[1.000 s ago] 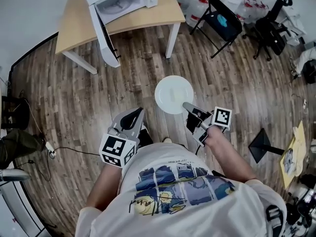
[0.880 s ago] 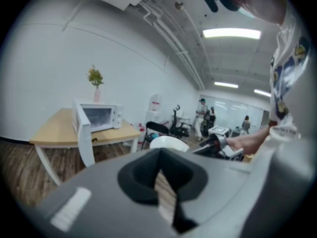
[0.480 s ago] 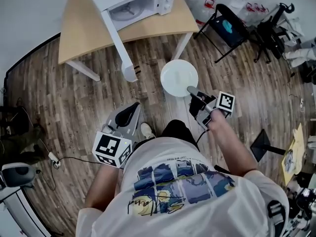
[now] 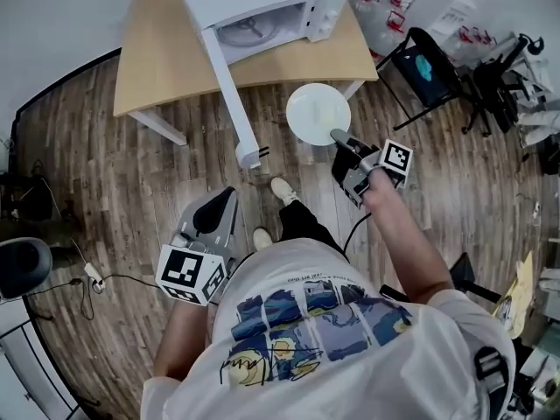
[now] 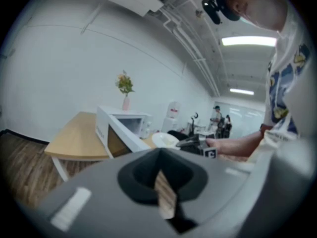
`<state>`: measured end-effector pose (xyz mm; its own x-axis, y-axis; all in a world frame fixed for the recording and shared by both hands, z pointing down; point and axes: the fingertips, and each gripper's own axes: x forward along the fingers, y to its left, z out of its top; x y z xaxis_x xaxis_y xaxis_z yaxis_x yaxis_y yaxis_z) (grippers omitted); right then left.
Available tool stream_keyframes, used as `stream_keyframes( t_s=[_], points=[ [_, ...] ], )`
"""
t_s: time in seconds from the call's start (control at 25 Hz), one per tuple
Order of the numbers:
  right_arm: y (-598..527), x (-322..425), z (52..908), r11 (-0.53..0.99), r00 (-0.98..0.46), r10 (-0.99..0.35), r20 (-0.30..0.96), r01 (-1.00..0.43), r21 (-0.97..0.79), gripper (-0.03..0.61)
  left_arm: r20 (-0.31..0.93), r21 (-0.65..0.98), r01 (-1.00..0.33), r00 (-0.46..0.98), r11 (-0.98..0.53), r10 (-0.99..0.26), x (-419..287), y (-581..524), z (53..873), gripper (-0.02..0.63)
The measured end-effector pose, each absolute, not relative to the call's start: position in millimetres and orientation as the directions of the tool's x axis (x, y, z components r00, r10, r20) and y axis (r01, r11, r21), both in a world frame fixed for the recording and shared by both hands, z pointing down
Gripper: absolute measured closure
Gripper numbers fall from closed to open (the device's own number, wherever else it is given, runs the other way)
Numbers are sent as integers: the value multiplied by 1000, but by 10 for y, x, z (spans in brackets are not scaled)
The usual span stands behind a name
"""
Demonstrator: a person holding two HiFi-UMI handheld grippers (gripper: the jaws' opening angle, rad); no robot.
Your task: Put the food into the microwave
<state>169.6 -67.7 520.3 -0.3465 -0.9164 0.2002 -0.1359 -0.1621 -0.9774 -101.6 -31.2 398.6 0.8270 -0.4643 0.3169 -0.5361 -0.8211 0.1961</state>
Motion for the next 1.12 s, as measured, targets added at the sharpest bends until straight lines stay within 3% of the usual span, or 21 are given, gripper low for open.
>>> stream_keyframes(
  t_s=[0.48, 1.12],
  points=[
    [-2593, 1993, 5478, -188, -451, -859, 241, -159, -969, 565, 365, 155, -684, 710, -713, -602, -682, -1463, 3806, 606],
    [-4197, 1973, 6023, -201, -508, -820, 263, -175, -964, 565, 442, 128, -856, 502, -502, -744, -709, -1695, 3925, 606]
  ],
)
